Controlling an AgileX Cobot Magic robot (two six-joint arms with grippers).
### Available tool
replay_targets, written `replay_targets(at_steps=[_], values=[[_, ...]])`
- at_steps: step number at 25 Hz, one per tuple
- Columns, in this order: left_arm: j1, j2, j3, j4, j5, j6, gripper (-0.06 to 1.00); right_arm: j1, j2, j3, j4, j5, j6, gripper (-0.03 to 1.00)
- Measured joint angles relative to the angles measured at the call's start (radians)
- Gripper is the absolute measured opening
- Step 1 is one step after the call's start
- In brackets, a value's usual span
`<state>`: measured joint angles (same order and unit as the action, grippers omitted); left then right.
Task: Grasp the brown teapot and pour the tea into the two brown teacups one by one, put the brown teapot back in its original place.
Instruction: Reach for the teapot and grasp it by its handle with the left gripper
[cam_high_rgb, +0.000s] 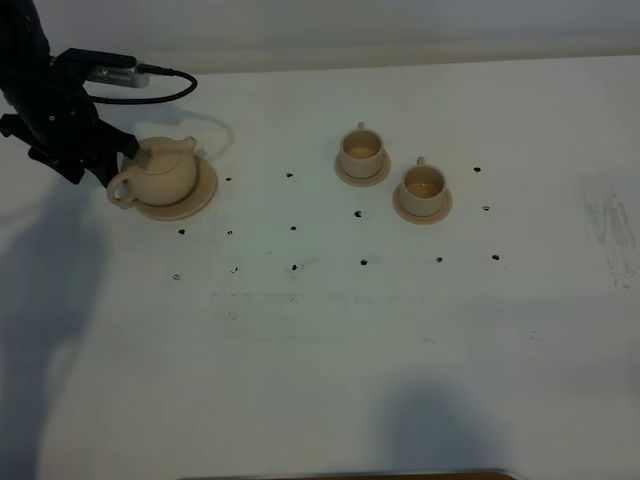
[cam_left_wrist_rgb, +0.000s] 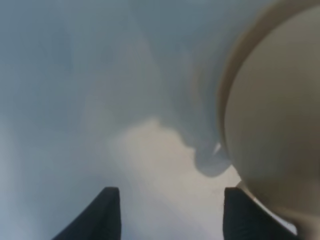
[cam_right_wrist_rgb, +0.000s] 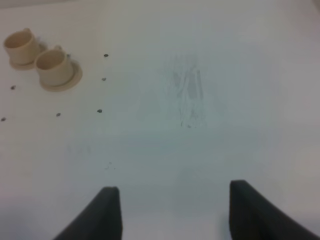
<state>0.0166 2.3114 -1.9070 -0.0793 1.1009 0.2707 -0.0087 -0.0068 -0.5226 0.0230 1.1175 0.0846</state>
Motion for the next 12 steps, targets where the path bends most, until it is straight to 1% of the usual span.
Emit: replay_targets(at_steps=[4,8,12], values=[[0.002,0.0,0.0,-0.005,0.022,0.0,0.44,0.0,0.0,0.0,0.0,0.0,0.0,0.49],[0.003,0.0,0.0,-0.039,0.045,0.006,0.44,0.0,0.0,0.0,0.0,0.0,0.0,0.49],[0.003,0.0,0.0,-0.058,0.071,0.013,0.44,0.0,0.0,0.0,0.0,0.0,0.0,0.49]])
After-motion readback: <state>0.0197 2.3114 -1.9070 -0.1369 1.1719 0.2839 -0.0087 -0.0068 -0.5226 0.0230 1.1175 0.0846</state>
